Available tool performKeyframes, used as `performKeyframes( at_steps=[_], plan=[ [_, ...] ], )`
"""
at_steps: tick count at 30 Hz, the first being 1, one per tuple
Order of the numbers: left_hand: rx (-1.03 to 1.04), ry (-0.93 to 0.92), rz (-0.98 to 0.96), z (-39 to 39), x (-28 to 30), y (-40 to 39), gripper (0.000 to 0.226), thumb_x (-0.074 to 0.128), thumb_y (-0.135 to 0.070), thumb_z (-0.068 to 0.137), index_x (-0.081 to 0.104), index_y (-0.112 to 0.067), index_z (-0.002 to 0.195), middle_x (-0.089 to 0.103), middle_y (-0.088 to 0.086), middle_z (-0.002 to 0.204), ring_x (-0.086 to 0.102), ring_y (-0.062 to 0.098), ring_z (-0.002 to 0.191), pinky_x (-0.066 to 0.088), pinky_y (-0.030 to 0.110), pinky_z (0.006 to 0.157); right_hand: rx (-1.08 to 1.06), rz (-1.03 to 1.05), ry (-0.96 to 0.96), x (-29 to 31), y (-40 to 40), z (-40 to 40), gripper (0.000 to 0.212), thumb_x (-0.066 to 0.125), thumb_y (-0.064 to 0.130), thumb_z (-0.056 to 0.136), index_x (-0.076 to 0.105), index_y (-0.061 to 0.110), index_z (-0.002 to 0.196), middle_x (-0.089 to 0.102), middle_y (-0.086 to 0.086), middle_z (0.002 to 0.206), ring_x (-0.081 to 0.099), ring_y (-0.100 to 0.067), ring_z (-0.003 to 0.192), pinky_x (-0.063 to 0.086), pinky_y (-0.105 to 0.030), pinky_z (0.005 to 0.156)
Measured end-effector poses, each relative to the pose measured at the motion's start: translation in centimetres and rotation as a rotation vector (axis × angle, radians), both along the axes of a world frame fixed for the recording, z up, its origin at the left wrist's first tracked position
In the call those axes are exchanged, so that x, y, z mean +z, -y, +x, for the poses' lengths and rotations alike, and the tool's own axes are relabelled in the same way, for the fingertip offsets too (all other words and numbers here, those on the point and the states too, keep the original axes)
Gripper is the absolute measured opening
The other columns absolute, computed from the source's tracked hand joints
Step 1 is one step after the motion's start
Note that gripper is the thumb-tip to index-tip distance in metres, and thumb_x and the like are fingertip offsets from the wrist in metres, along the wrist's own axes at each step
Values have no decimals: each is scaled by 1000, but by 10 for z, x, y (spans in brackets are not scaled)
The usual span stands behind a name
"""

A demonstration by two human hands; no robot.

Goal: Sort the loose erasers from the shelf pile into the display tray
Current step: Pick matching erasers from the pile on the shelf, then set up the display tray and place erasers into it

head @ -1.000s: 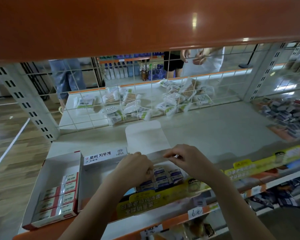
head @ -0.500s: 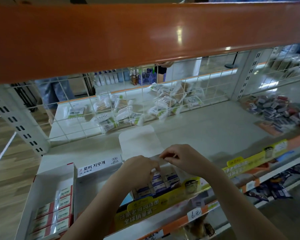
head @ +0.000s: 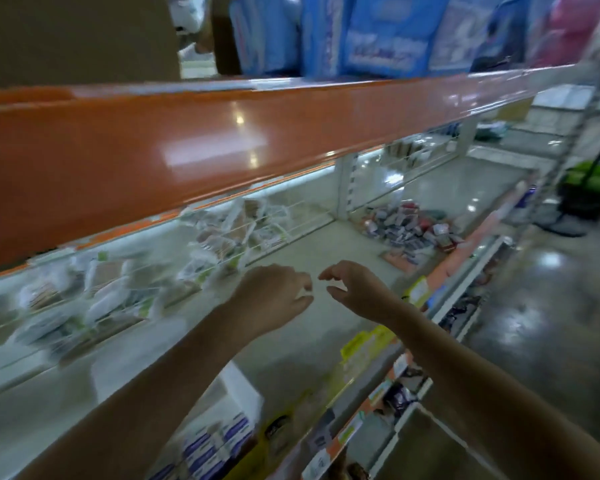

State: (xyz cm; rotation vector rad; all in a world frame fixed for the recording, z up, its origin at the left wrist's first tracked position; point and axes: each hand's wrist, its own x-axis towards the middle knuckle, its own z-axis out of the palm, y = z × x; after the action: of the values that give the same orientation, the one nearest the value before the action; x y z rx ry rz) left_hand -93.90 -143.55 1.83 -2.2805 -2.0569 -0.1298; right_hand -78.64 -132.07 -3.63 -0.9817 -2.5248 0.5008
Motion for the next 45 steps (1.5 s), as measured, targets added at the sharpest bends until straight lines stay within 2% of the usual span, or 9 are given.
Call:
performKeyframes(
  at_steps=[4,8,16,19,23,26,29,37,45],
  plan=[
    [-18,12,71,46,-15,-83,38,43,-46,93,52,-27,125,59,-1,118,53,20,109,41,31,86,-99,19,162,-5,-66,48,34,56,18,90,57,13,124,55,-10,126,48,-26,119,35,-36,103],
    [-15,-6,29,87,-35,-162,42,42,-45,94,49,-23,129,53,4,126,49,25,115,40,34,90,-197,-11,197,-10,-127,101,33,55,13,89,59,7,121,58,-14,123,53,-29,115,41,-37,96],
    [73,59,-27,137,-59,-280,43,46,-43,92,49,-21,128,53,8,126,50,28,115,45,38,88,-375,-42,192,-18,-227,180,27,53,14,88,60,2,111,58,-18,116,54,-32,109,40,-32,87],
    [143,142,22,145,-57,-308,36,50,-32,90,54,-18,123,53,9,126,52,27,112,46,35,86,-389,-65,172,-15,-254,198,35,49,14,94,52,3,126,50,-17,131,48,-31,120,37,-22,91],
    [227,150,129,148,-56,-335,31,52,-28,91,55,-17,121,58,5,120,55,23,108,44,32,78,-320,-6,204,-14,-280,206,39,46,10,95,47,5,133,41,-14,141,40,-29,128,33,-29,101],
    [222,123,137,148,-60,-348,39,52,-25,92,47,-20,130,57,3,122,55,22,108,46,34,79,-249,43,122,-17,-293,204,33,42,1,85,63,1,111,55,-19,120,51,-39,111,48,-43,92],
    [192,112,112,147,-65,-357,45,54,-19,92,42,-19,136,53,3,125,54,22,108,45,32,79,-193,39,179,-23,-303,200,42,46,2,87,51,4,129,52,-13,128,45,-32,121,34,-35,105],
    [196,217,217,135,-83,-371,35,62,-18,87,54,-19,121,61,-2,113,58,14,97,42,21,70,-185,54,188,-27,-323,198,41,49,10,90,52,17,131,56,-8,125,48,-27,118,40,-38,100],
    [264,588,309,122,-85,-354,35,68,-21,84,60,-22,118,65,-4,104,58,10,85,42,22,65,-97,100,148,-19,-327,202,33,58,16,89,59,12,122,59,-6,125,49,-23,118,38,-31,99]
  ],
)
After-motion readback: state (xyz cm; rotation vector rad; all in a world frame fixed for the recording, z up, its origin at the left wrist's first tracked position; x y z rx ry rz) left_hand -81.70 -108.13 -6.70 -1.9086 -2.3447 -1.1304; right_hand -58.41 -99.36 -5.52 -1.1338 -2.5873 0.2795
